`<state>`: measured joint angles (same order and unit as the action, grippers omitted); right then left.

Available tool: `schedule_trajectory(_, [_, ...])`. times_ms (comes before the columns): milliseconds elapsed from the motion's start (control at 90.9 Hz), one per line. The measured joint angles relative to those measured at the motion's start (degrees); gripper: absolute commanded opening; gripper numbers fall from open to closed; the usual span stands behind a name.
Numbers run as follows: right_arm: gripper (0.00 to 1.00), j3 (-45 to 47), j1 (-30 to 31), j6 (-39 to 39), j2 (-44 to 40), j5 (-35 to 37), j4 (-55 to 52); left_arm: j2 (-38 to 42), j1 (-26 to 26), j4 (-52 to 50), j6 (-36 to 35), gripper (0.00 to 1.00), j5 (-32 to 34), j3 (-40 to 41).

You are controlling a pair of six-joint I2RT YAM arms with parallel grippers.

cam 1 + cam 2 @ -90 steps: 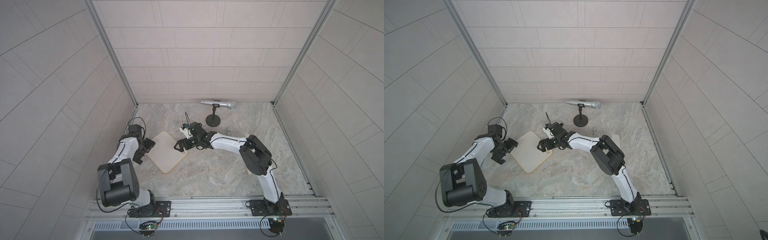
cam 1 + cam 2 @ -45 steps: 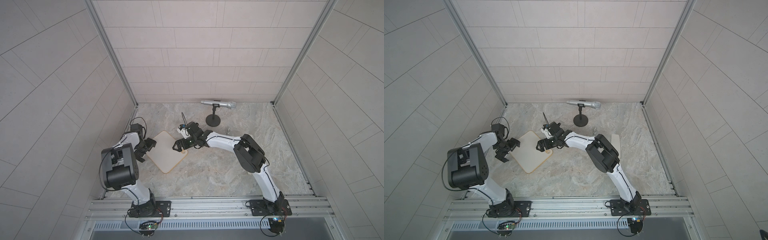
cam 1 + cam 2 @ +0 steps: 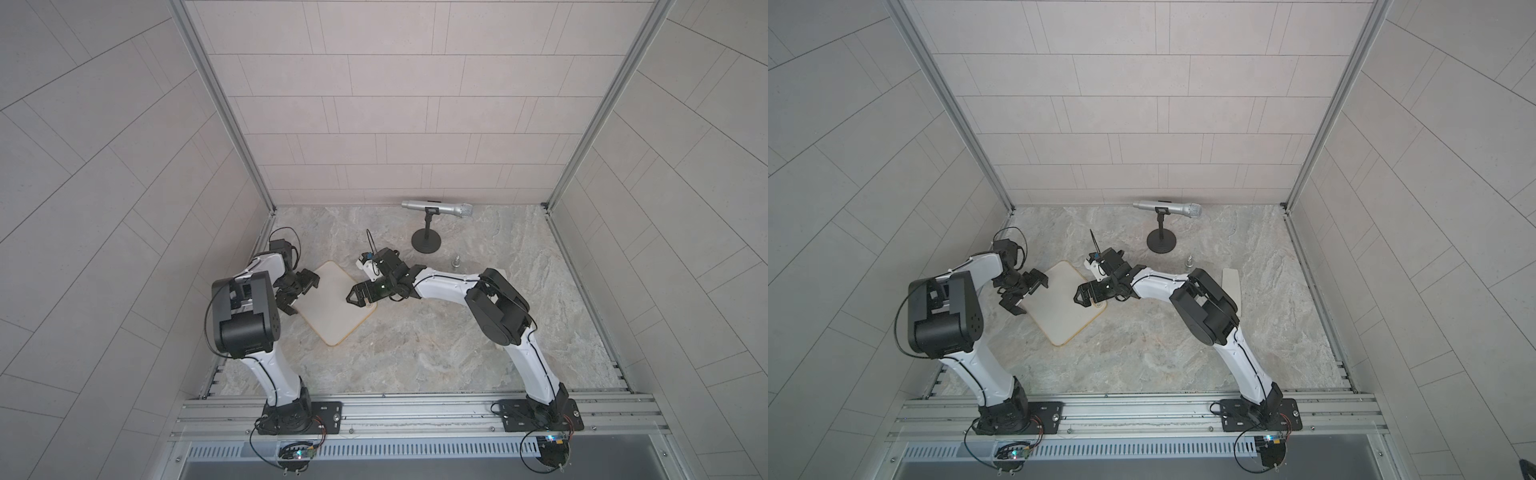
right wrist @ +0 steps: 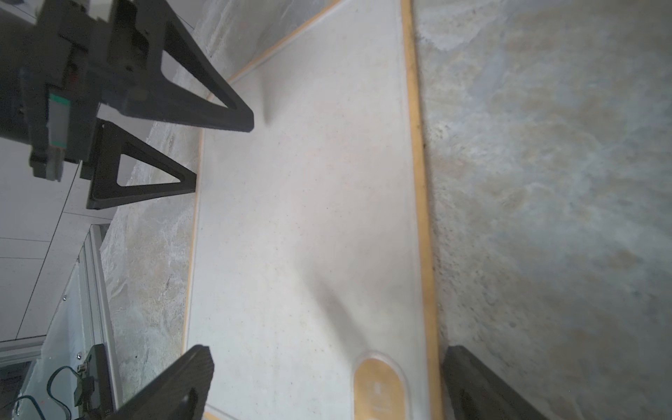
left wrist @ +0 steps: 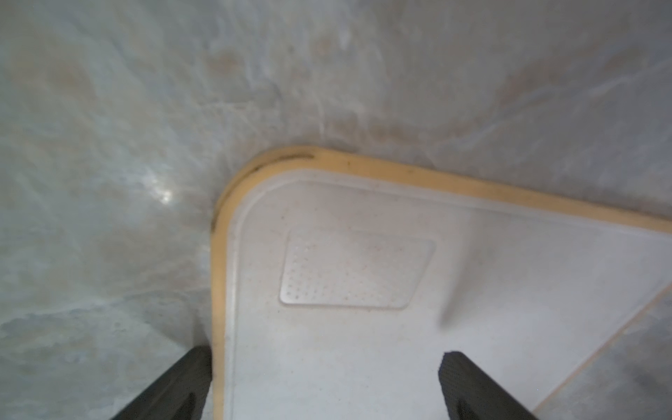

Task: Align the knife with the edge of the cutting board
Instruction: Adjust the work surface at the center of the board.

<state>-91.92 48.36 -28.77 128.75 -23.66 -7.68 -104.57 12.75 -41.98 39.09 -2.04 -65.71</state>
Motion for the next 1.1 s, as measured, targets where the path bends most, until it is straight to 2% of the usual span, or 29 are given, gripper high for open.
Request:
schedule_trajectory(737, [1.00,27.43,0.00,-7.65,-13.44,3.37,20.63,-9.11,-15.10,-5.38,-2.62,1.00,6.25,-12.07])
schedule_trajectory(1101, [1.00,37.07,1.88,-11.65,-20.61,6.80,22.58,-12.02,-23.87,-5.79,-4.85,1.00,9.46,-17.40])
